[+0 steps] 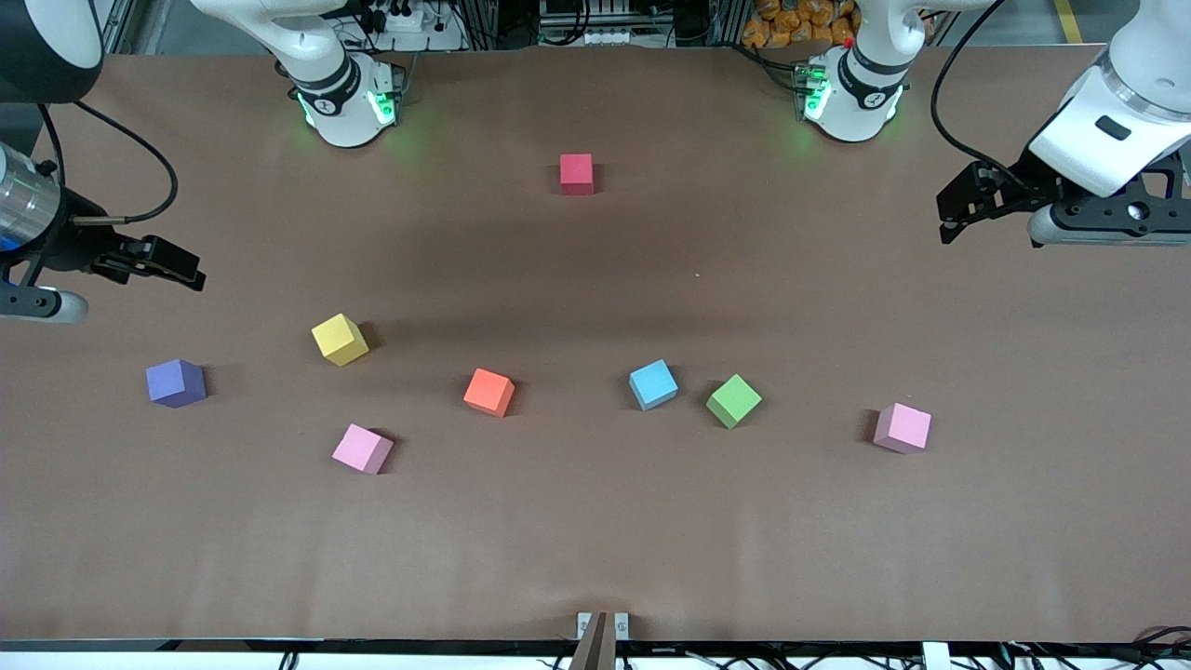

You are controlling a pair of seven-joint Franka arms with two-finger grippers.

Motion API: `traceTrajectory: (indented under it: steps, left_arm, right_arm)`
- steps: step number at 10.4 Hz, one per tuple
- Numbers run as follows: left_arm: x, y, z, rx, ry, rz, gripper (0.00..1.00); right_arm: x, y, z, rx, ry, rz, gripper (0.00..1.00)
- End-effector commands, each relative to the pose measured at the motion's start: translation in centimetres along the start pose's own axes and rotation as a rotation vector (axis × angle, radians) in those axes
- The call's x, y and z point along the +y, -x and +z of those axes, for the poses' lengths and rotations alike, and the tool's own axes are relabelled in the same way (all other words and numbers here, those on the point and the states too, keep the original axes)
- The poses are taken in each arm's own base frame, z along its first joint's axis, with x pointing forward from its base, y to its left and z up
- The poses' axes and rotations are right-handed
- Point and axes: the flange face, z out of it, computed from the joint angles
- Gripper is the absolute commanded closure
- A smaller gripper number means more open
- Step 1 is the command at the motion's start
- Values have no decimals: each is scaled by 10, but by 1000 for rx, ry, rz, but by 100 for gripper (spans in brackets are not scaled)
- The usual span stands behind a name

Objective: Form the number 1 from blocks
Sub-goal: 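Move both grippers out from rest over the table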

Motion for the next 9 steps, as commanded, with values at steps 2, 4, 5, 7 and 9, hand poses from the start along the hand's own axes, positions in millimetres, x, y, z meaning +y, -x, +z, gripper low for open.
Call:
traceTrajectory:
  steps: [2,4,5,7,9]
  left_arm:
    - [-1,-2,-3,5,12,-14,0]
    - [1,-8,9,-14,-3,-9,0]
    - [0,-12,17,-25,-16,-12,0]
    - [2,-27,53,-73,-9,-13,0]
    - [15,-41,103,-89,-2,-21,0]
  right_arm:
    - [-2,-1,3,-5,6,-12,0]
    - [-7,-7,16,-23,9,-14,0]
    - [-11,-12,22,-16,7,-15,0]
    - [-14,-24,42,-21,-3,-10,0]
    - [-16,-41,70,-27,-2,-8,0]
